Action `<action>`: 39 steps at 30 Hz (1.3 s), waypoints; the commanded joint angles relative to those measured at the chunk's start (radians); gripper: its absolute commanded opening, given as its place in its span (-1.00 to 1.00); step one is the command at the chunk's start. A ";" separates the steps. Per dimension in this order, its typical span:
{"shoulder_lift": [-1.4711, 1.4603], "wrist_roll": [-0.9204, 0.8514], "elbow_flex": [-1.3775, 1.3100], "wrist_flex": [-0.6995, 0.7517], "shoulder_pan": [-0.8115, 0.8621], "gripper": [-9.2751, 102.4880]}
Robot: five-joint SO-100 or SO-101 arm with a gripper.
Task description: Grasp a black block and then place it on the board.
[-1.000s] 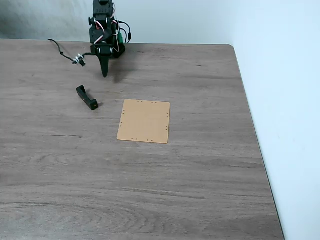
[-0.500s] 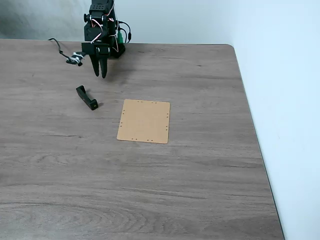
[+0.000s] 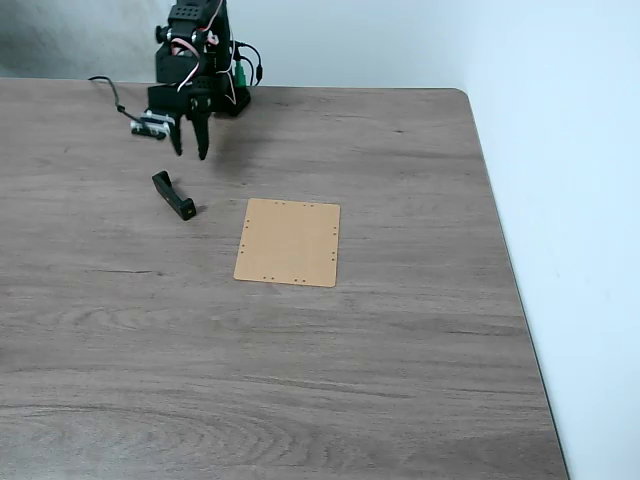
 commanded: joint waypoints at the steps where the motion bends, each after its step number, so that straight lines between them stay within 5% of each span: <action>1: -0.078 -0.112 -0.138 0.014 0.037 -0.45; 18: -0.434 -0.680 -0.433 0.081 0.146 -0.42; 39: -0.611 -0.827 -0.426 0.000 0.207 -0.41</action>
